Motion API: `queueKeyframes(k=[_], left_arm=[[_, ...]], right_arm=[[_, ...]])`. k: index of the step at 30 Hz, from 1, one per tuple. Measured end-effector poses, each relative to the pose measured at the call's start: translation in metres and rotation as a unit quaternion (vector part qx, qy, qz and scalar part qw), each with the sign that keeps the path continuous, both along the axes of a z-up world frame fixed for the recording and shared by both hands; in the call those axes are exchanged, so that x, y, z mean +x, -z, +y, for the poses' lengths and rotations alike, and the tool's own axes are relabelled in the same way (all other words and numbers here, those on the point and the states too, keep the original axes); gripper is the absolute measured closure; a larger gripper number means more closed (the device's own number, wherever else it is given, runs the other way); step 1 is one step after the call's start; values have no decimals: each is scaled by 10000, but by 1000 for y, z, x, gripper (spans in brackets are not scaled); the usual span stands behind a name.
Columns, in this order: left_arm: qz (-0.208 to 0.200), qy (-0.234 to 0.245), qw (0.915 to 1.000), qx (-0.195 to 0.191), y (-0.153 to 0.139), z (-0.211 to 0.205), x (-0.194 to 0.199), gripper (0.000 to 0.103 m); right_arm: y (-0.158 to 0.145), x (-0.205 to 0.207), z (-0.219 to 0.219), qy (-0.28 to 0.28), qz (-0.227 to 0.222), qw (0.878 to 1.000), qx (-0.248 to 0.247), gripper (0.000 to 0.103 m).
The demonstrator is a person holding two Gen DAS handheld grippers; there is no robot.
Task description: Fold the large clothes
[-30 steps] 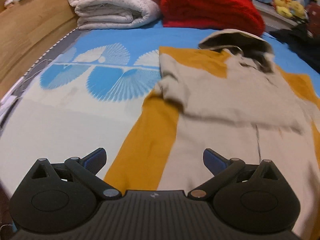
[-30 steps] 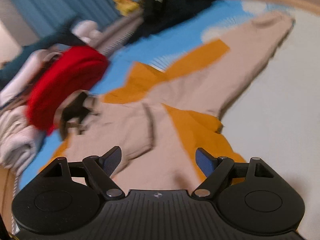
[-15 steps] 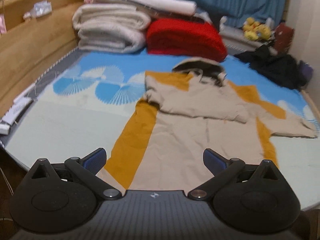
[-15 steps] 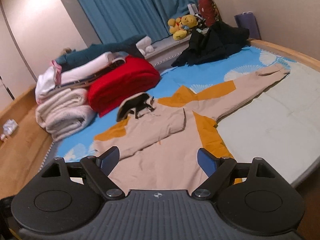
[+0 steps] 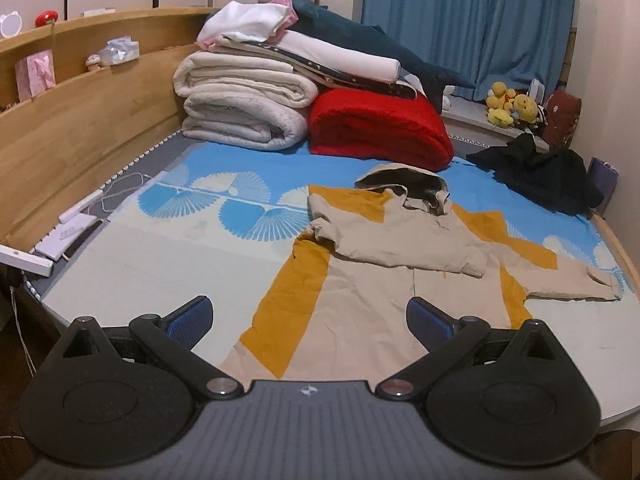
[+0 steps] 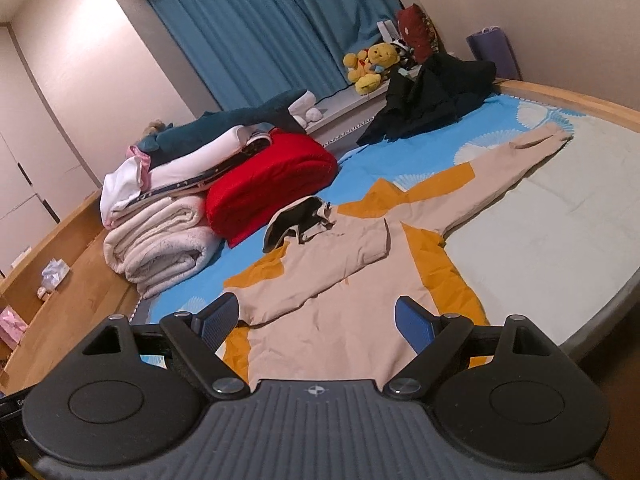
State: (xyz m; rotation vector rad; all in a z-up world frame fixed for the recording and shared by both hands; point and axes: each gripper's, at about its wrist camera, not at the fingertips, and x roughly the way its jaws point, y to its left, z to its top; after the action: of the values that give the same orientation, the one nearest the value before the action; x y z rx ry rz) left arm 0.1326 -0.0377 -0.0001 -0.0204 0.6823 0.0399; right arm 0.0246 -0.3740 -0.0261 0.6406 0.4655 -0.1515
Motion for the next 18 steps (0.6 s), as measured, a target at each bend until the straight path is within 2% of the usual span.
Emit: queueKeyframes(k=[7, 18], left_arm=[[-44, -107, 9999, -3, -7, 1, 9, 0], [177, -311, 9993, 109, 0, -7, 42, 0]], right_arm=[[2, 1, -6, -28, 17, 10000, 73, 17], [17, 19, -30, 103, 74, 9995, 281, 17]])
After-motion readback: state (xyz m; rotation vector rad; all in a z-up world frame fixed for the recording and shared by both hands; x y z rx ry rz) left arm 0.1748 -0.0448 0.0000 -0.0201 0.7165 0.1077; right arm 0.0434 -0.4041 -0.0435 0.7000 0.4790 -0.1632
